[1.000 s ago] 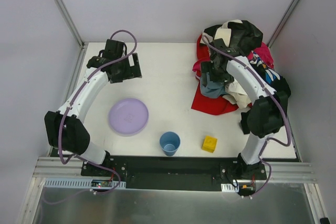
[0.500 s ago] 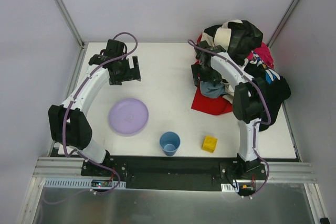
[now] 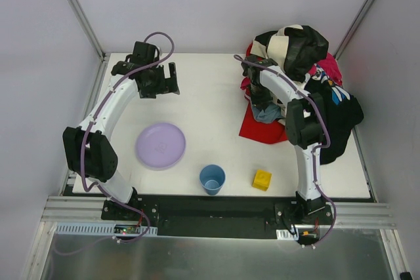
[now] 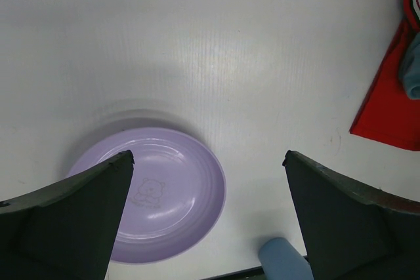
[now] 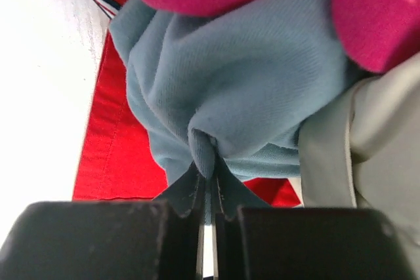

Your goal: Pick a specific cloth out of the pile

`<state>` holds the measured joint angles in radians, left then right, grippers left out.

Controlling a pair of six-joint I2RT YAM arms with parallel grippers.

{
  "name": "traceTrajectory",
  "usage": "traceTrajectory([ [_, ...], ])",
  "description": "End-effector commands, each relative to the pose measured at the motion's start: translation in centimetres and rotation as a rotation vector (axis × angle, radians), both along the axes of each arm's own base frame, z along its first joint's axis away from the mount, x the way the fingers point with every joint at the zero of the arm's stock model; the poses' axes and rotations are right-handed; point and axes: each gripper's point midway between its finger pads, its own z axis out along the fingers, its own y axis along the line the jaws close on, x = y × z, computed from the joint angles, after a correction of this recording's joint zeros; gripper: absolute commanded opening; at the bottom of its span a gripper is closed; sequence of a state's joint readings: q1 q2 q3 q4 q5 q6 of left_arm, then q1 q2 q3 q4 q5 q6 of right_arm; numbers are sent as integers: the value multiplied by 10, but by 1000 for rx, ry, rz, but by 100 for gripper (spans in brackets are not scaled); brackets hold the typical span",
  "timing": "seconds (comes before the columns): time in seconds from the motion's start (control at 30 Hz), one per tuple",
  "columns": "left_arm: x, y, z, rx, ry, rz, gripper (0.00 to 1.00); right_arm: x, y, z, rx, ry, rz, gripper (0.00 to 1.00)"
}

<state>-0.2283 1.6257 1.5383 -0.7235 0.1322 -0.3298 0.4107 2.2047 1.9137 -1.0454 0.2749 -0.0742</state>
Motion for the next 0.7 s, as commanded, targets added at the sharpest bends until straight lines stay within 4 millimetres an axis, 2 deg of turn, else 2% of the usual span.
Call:
traceTrajectory([
  [0.0,7,-3,20,-17,-42,1,99,-2,-2,29,4,-36,7,1],
  [0.07,8,-3,24,-21,-51,11,99,-3,-2,34,9,-45,12,1],
  [0.2,10,-6,28,-31,-60,1,99,0,-2,56,28,-99,20,1],
  [0.5,4,-14,26,-69,-35,-16,99,17,-8,139,35,-307,43,1],
  [0.67,1,-18,27,-60,-41,-17,99,25,-29,178,-7,-404,16,1],
])
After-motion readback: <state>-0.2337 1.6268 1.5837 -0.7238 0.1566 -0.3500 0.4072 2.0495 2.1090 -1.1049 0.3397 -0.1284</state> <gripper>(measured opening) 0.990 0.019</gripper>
